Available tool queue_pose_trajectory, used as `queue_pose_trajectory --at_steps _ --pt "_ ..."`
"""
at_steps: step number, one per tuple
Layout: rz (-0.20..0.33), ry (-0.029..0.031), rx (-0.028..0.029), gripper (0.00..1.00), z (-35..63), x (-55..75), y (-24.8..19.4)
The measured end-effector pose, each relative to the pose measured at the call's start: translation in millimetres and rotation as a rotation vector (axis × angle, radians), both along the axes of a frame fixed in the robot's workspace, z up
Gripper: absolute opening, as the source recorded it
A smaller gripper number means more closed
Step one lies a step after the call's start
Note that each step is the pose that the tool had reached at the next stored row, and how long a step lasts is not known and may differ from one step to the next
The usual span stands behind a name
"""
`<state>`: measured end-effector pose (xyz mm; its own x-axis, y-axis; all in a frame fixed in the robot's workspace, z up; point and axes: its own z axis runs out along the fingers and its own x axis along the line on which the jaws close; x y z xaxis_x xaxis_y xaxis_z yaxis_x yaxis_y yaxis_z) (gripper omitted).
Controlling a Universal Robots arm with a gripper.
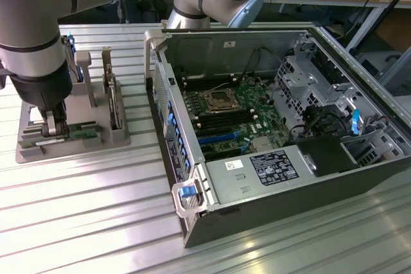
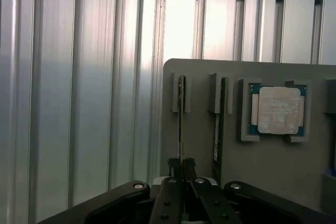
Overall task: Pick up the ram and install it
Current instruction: 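Pick up the ram and move it above insertion slot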
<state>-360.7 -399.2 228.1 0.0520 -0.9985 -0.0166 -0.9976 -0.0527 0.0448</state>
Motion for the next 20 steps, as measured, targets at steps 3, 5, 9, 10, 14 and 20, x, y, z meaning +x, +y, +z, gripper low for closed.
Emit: queue_pose_trajectory --at_steps 3,5,9,10,14,20 --pt "0.000 -0.0001 0.0000 0.12 2.8 0.0 0.1" --pt "0.000 0.0000 -0.0003 0.12 4.8 0.0 0.1" --pt "0.000 0.0000 -0.0016 0.12 11.1 0.0 0.4" --pt "0.000 0.0000 -0.0017 0.12 11.8 0.0 0.4" --pt "0.000 0.0000 -0.0020 0.12 15.7 0.0 0.4" --pt "0.000 0.0001 -0.0022 0.12 21.3 0.0 0.4"
